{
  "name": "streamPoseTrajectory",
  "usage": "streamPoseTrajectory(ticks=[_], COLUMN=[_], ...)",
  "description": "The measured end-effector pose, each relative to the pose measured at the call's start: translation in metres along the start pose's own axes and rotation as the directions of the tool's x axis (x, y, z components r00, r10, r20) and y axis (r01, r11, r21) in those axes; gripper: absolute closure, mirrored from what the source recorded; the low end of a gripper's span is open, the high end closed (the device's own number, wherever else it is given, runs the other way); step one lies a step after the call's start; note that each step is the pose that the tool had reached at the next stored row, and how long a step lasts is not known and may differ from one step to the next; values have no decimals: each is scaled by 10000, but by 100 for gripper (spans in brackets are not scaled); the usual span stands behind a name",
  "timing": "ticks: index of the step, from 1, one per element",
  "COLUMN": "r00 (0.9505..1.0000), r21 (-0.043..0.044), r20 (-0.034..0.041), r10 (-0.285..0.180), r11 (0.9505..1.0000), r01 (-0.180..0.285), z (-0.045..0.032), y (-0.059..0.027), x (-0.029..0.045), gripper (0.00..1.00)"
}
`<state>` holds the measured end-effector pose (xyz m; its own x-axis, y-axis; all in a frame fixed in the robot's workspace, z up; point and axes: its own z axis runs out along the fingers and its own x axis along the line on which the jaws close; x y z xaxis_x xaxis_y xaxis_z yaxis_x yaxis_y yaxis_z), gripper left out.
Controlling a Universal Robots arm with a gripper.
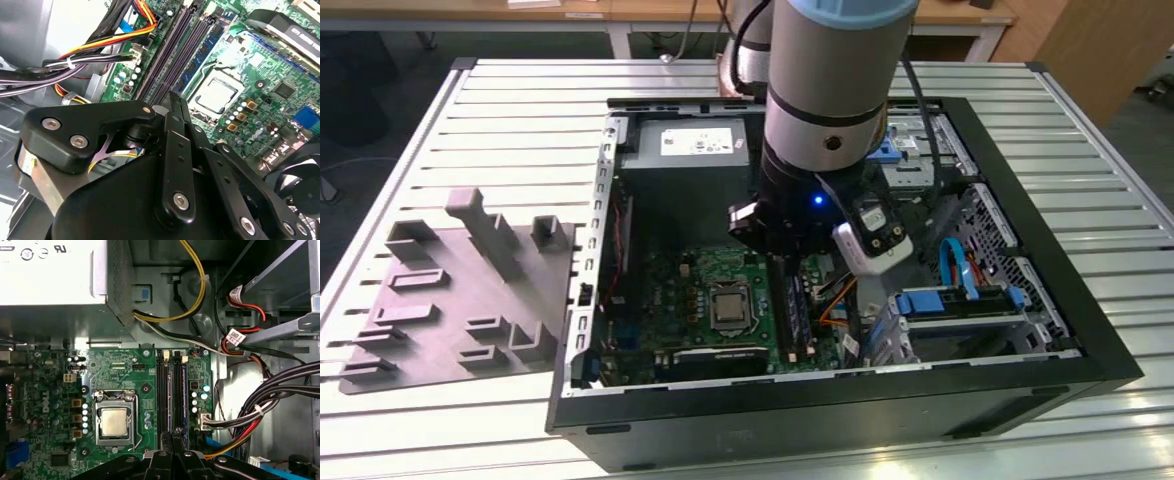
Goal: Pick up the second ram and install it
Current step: 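Insert the second ram into the second slot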
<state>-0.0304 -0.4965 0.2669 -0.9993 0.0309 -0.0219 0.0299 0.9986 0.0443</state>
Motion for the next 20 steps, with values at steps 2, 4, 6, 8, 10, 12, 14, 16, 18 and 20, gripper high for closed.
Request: streamPoseTrajectory(ticks=[2, 4, 6, 8, 10, 12, 14, 16, 18, 20], r00=[10000, 10000, 10000, 10000, 10000, 10000, 10000, 10000, 10000, 10000], r21=[-16, -24, -38, -57, -76, -97, -114, -129, -142, -148], r20=[1, 0, 0, 0, 0, -1, -2, -2, -2, -3], r10=[17, 31, 38, 44, 44, 44, 44, 44, 45, 45], r11=[10000, 10000, 10000, 10000, 10000, 9999, 9999, 9999, 9999, 9999], r01=[-17, -31, -38, -44, -44, -44, -44, -44, -45, -45], z=[26, 48, 72, 89, 102, 126, 153, 177, 196, 208], y=[2, 2, 2, 1, 1, 0, -2, -3, -3, -4], x=[-6, -20, -34, -38, -38, -39, -38, -38, -37, -37], gripper=[89, 89, 89, 89, 89, 89, 89, 89, 89, 89])
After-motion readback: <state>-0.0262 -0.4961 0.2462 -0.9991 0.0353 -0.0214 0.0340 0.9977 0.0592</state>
